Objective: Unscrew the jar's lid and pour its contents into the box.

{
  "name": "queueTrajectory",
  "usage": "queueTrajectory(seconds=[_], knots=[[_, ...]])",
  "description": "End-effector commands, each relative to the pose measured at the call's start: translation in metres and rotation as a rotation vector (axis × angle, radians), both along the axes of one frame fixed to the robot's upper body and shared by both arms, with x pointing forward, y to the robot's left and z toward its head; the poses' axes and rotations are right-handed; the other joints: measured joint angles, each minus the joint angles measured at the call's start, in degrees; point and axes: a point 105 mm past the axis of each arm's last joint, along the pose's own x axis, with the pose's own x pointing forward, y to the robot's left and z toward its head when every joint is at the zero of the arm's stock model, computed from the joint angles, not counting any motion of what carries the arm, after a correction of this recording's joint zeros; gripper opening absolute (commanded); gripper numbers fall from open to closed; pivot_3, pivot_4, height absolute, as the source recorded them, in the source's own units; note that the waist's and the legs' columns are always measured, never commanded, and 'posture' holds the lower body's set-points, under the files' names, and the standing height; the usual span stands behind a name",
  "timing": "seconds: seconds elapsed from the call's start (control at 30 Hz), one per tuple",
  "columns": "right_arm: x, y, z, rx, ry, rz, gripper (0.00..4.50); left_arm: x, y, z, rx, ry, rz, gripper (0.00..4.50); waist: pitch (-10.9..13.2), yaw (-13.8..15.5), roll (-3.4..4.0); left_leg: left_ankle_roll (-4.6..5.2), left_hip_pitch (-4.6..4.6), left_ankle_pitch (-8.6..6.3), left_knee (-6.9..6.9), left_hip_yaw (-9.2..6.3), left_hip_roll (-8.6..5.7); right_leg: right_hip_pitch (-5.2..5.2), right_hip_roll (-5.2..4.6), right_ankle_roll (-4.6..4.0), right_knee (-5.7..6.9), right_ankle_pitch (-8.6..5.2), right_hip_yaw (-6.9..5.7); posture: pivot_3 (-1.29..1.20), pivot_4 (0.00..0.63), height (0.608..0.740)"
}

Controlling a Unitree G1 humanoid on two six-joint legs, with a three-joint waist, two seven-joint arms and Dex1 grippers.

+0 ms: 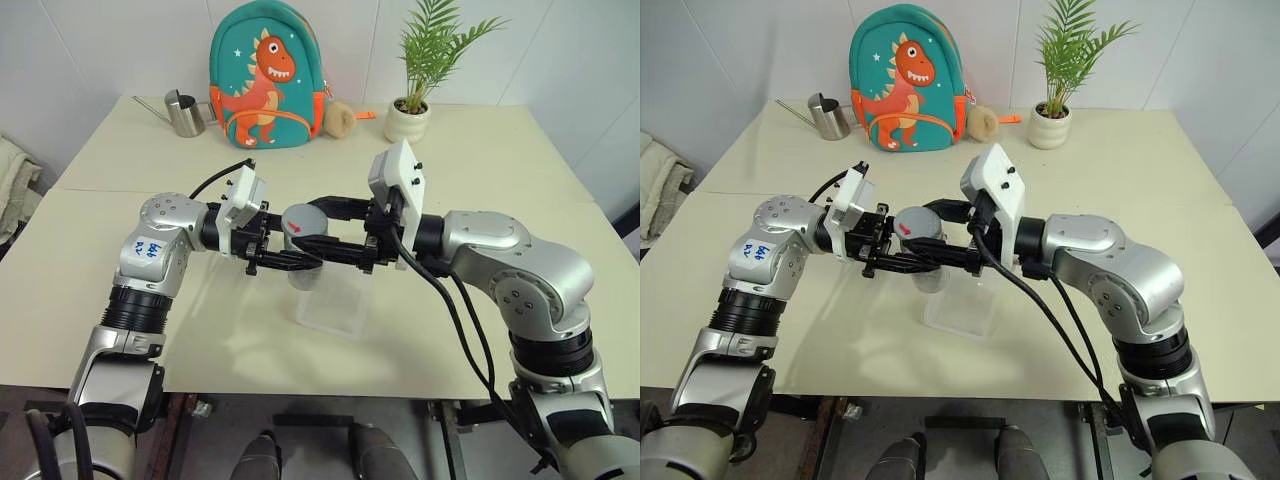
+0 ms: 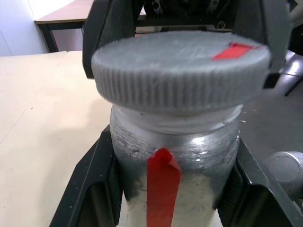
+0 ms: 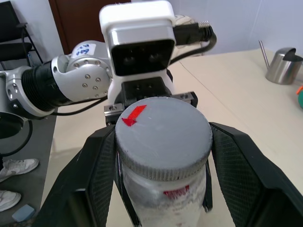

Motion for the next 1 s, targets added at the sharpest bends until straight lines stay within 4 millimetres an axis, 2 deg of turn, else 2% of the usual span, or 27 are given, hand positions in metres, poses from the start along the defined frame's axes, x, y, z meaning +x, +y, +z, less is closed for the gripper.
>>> queueTrajectory(seconds=[0.03, 0.2, 0.3, 0.43, 0.53, 0.63, 0.77, 0.83, 0.93, 1.0], knots=[[-0.005, 0.002, 0.014, 0.026, -0.059, 0.022, 2.87, -0.001, -0.001, 0.010, -0.012, -0.042, -0.007, 2.03, 0.00, 0.00, 0.00, 0.00, 0.00, 0.00, 0.00, 0.00, 0.00, 0.00, 0.00, 0.00, 0.00, 0.00, 0.00, 0.00, 0.150, 0.740], [0.003, -0.004, 0.025, 0.049, -0.091, -0.026, 2.87, -0.002, 0.000, 0.006, -0.001, -0.026, -0.005, 2.03, 0.00, -0.01, 0.00, 0.00, 0.00, 0.00, 0.00, 0.00, 0.00, 0.00, 0.00, 0.00, 0.00, 0.00, 0.00, 0.00, 0.150, 0.740], [0.018, -0.019, 0.032, 0.064, -0.110, -0.116, 2.87, 0.001, 0.006, 0.003, 0.009, -0.018, 0.025, 2.03, 0.00, 0.02, 0.00, 0.00, 0.00, 0.00, 0.00, 0.00, 0.00, 0.00, 0.00, 0.00, 0.01, 0.00, 0.00, 0.00, 0.150, 0.740], [0.043, -0.060, 0.034, 0.062, -0.120, -0.314, 2.87, 0.012, 0.023, 0.005, 0.016, -0.029, 0.120, 2.03, 0.00, 0.15, 0.00, 0.00, 0.00, 0.00, 0.00, 0.00, -0.01, 0.00, -0.01, 0.00, -0.01, 0.00, 0.00, 0.00, 0.150, 0.740], [0.057, -0.094, 0.022, 0.026, -0.101, -0.471, 2.87, 0.019, 0.038, 0.006, 0.018, -0.037, 0.187, 2.03, 0.00, 0.18, 0.00, 0.01, -0.01, -0.01, -0.01, 0.00, -0.01, 0.00, -0.01, -0.01, -0.05, 0.00, -0.01, 0.00, 0.150, 0.740], [0.064, -0.119, 0.005, -0.019, -0.067, -0.585, 2.87, 0.023, 0.047, 0.008, 0.016, -0.047, 0.235, 2.03, 0.00, 0.10, 0.00, 0.03, -0.02, -0.02, -0.02, 0.03, -0.01, 0.00, -0.01, 0.00, -0.08, -0.01, 0.02, 0.00, 0.150, 0.740], [0.071, -0.159, -0.045, -0.103, 0.056, -0.792, 2.87, 0.031, 0.061, 0.012, -0.015, -0.072, 0.333, 2.03, 0.00, 0.28, 0.00, 0.04, -0.02, -0.02, -0.02, 0.02, -0.01, 0.01, -0.01, 0.01, -0.06, -0.02, 0.01, 0.00, 0.150, 0.740], [0.070, -0.169, -0.063, -0.131, 0.095, -0.838, 2.87, 0.035, 0.063, 0.011, -0.024, -0.085, 0.364, 2.03, 0.00, 0.29, 0.00, 0.03, -0.02, -0.02, -0.01, 0.03, -0.03, 0.01, -0.03, 0.01, -0.07, -0.02, 0.02, 0.00, 0.150, 0.740], [0.064, -0.178, -0.104, -0.174, 0.186, -0.892, 2.87, 0.043, 0.060, 0.013, -0.053, -0.121, 0.406, 2.03, 0.00, 0.27, 0.00, 0.04, 0.00, -0.02, 0.03, 0.05, -0.04, 0.01, -0.02, 0.02, 0.00, -0.01, 0.05, 0.00, 0.150, 0.740], [0.063, -0.183, -0.120, -0.182, 0.225, -0.930, 2.87, 0.046, 0.057, 0.015, -0.069, -0.136, 0.412, 2.03, 0.00, 0.22, 0.00, 0.04, 0.02, -0.02, 0.08, 0.04, -0.04, 0.04, -0.01, 0.02, 0.03, -0.01, 0.04, 0.00, 0.150, 0.740]])
